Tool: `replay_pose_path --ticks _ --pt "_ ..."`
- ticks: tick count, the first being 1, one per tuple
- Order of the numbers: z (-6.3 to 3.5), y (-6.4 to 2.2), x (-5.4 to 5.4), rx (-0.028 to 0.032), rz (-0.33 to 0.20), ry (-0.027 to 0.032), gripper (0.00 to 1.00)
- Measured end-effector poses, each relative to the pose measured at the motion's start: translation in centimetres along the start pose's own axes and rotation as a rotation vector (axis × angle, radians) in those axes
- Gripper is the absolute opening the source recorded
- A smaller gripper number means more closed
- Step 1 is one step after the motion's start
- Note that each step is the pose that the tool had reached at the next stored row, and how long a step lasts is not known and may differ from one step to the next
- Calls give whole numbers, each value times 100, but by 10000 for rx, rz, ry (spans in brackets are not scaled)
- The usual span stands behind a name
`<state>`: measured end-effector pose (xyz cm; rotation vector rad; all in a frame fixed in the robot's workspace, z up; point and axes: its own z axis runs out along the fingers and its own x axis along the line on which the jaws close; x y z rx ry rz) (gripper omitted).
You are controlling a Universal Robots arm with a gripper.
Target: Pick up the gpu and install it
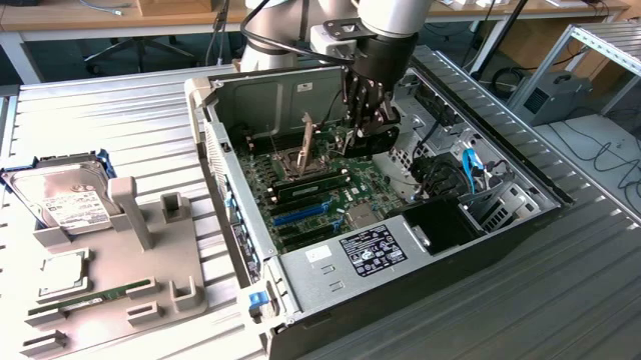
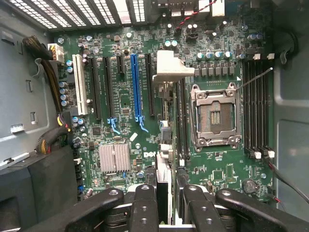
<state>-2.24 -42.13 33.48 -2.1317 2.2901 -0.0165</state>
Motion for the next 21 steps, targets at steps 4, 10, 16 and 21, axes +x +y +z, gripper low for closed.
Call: replay_pose_path --ticks 4,10,16,21 --pt "1 0 10 0 0 0 26" --pt "4 -1 25 0 0 0 26" --pt "7 -3 42 0 0 -1 26" --pt "9 -3 53 0 0 -1 26"
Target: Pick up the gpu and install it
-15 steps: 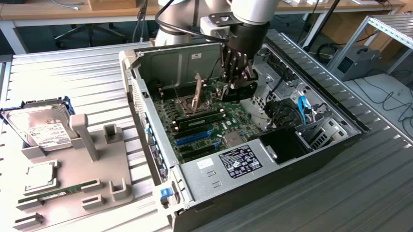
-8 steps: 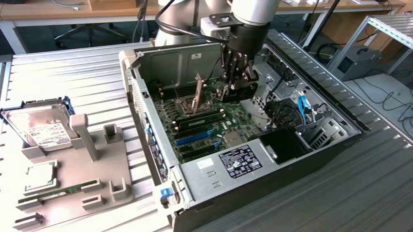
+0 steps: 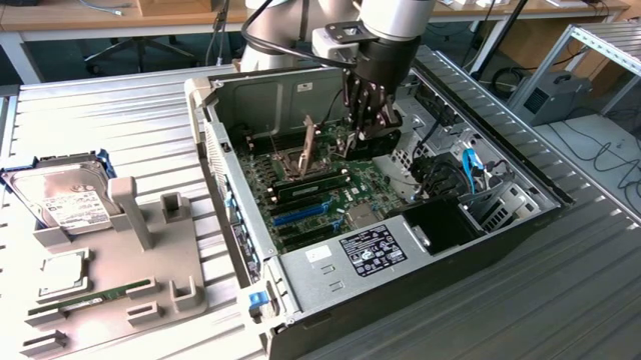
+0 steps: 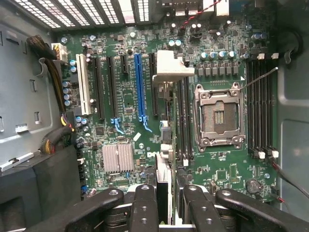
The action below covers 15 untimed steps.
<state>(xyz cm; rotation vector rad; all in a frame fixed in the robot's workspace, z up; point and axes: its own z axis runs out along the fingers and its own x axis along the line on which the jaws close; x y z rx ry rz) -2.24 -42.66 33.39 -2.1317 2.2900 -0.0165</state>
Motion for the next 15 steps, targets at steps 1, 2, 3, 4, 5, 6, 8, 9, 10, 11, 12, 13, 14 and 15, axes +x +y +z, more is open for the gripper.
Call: replay_pose_path --ticks 1,2,3,4,5,6,8,9,10,11,12,13,14,15 --pt "1 0 2 0 0 0 26" --pt "0 0 4 -1 0 1 26" --pt "2 0 7 0 0 0 26" --pt "3 0 10 0 0 1 26" --pt "4 -1 14 0 0 0 26" --pt "5 -1 17 0 0 1 26" --pt "7 -1 21 0 0 0 26" --pt "7 -1 23 0 0 0 26" --pt "9 -2 32 0 0 0 26" --pt "11 -2 38 0 0 0 26" --pt "12 -3 40 0 0 1 26" --pt "12 -2 42 0 1 1 26" --pt "13 -3 44 0 0 0 26" --pt "14 -3 46 0 0 0 26"
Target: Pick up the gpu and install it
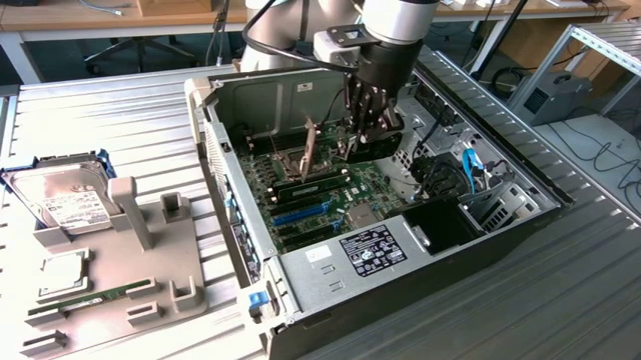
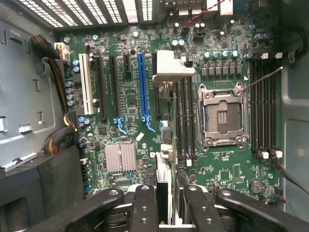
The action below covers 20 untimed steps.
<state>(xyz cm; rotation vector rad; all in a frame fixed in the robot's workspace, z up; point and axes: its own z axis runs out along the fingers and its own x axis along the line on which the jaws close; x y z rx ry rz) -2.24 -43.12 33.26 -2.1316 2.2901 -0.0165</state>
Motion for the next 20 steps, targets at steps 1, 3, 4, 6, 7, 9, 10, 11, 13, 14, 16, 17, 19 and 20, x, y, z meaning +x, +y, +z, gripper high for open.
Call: replay_pose_path --ticks 1,3,4,6,7,9,10,11,13,14,16,17,19,20 --pt "1 0 4 0 0 0 26" --pt "2 0 8 0 0 1 26" --pt "2 -1 10 0 -1 1 26" --pt "4 -1 13 0 0 0 26" --pt "4 -1 15 0 0 1 26" --pt "5 -1 18 0 0 0 26" --pt "5 -1 20 0 0 0 26" --pt "6 -1 22 -1 0 0 26" --pt "13 -3 50 -1 0 0 26" --pt "14 -3 51 0 -1 0 26" --pt "14 -4 55 0 0 1 26" --pt "15 -4 56 0 0 0 26" --pt "15 -4 59 0 0 1 26" --pt "16 -4 61 0 0 0 26"
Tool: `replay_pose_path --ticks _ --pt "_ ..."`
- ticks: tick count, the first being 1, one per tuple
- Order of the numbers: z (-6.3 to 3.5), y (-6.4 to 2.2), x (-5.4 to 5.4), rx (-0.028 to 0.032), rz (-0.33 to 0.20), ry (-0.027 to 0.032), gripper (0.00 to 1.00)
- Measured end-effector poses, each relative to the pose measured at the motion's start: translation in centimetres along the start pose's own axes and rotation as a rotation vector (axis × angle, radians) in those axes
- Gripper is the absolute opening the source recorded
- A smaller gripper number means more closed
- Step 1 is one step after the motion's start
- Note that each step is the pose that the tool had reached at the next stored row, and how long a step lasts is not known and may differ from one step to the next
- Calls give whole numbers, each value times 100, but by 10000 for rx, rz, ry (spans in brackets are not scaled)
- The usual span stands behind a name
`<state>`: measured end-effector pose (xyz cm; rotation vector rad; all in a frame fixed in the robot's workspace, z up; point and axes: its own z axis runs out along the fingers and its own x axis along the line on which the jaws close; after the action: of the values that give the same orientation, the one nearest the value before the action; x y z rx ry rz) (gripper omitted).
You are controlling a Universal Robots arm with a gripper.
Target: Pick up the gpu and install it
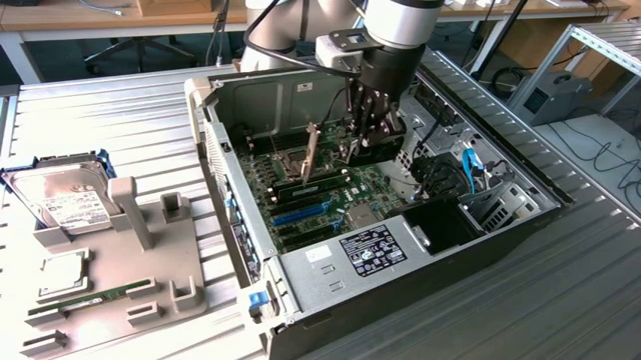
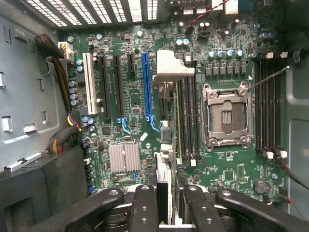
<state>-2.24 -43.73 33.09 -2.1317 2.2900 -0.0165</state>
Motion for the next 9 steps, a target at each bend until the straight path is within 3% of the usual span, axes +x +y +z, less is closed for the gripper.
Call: replay_pose_path --ticks 9 --pt "4 -1 19 0 0 1 26"
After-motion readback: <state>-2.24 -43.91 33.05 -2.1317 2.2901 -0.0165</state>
